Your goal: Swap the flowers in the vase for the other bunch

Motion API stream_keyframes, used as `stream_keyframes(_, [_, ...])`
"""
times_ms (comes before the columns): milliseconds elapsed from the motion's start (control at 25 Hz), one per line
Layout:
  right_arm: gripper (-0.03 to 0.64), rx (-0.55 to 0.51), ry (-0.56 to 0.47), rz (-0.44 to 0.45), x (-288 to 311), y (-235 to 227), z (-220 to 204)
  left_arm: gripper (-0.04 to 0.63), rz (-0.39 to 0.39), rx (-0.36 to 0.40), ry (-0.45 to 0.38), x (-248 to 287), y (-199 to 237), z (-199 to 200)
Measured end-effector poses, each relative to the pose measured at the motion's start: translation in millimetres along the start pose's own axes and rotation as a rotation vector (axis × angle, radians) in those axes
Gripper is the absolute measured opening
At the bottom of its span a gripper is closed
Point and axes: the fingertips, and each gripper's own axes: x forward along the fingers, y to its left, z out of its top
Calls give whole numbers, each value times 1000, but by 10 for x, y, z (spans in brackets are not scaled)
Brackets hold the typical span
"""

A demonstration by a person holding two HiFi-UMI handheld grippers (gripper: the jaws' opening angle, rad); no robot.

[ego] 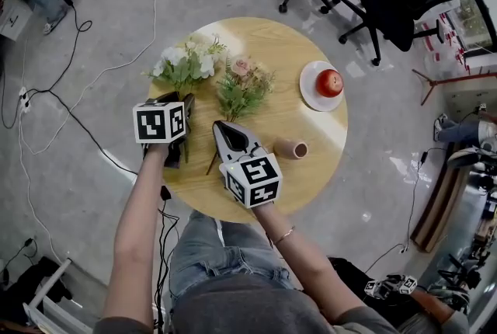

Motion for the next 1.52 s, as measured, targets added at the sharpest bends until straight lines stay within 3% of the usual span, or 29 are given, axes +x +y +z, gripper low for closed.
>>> stream_keyframes(280, [11,7,1,2,8,-25,-15,116,40,54,-2,36,-37,2])
stream_keyframes(760, [11,6,-17,-10,-105,-63,22,25,2,36,-23,40,-176,47])
stream_keyframes(1000, [11,-6,-31,-9,-205,-29,44,21,19,35,-77,-114,-234,71])
stream_keyframes(1240, [11,-23,-53,7,-334,82,102,21,29,-18,-168,-440,-253,160])
stream_keyframes(1520, [11,-46,-91,3,-576,157,130,21,-20,-40,-297,-909,-427,299])
